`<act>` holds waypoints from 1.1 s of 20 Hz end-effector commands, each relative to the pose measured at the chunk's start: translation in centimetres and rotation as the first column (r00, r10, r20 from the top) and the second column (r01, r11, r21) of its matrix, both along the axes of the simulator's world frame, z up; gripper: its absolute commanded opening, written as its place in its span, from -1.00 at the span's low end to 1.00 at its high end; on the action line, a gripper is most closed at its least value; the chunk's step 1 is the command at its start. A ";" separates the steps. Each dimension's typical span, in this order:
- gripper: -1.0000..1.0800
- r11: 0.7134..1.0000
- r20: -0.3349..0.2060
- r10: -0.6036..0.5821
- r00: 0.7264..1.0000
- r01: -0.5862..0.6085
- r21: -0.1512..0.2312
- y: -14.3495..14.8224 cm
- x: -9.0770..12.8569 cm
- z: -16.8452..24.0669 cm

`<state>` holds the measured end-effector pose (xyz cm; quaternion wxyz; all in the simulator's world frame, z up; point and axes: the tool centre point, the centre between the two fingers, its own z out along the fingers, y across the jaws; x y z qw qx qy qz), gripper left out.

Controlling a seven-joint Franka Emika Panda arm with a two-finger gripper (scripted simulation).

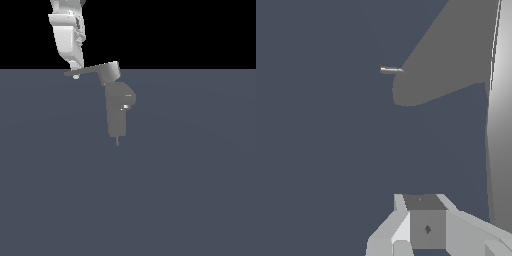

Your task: Turn on the faucet by rotating a designated handle.

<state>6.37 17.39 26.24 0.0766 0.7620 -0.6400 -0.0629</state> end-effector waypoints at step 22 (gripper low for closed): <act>-1.00 1.000 0.001 -0.001 1.000 0.001 0.000 -0.8 -6.0 1.2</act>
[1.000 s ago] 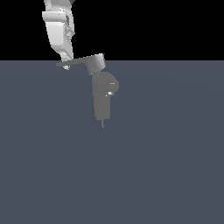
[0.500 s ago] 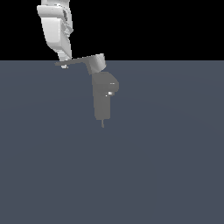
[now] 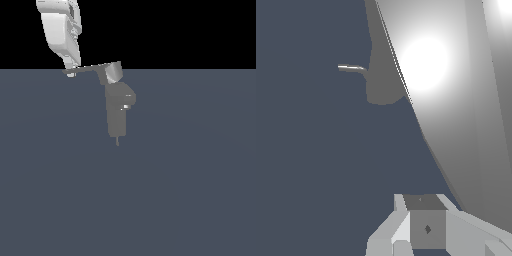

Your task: Turn on the faucet by rotating a designated handle.

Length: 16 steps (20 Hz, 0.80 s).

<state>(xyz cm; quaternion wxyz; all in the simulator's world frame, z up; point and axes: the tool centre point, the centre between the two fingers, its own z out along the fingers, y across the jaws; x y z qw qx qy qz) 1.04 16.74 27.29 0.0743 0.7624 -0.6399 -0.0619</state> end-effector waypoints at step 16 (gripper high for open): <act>-1.00 1.000 -0.008 -0.005 1.000 0.005 -0.005 -1.2 -4.3 0.5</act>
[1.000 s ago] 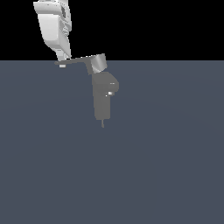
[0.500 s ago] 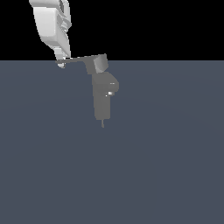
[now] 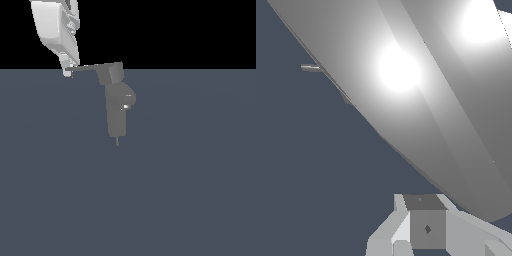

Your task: Turn on the faucet by rotating a designated handle.

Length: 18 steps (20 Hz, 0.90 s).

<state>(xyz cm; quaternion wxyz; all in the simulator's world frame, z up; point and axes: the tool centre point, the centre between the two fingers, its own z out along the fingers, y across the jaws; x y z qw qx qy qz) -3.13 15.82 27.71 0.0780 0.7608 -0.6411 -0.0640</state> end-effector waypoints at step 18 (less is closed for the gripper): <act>-1.00 1.000 0.003 0.001 1.000 -0.001 0.001 -5.6 -4.4 1.4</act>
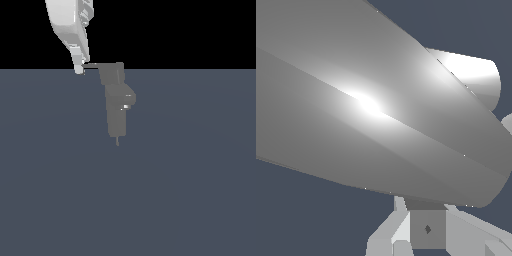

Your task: Turn on the faucet by rotating a designated handle.

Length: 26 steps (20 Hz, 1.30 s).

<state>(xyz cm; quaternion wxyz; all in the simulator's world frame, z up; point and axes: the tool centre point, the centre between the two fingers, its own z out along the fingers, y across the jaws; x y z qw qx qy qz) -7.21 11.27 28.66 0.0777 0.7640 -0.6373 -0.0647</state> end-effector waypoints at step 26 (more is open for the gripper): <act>-1.00 1.000 0.005 -0.007 1.000 0.007 -0.001 -13.3 -0.9 1.1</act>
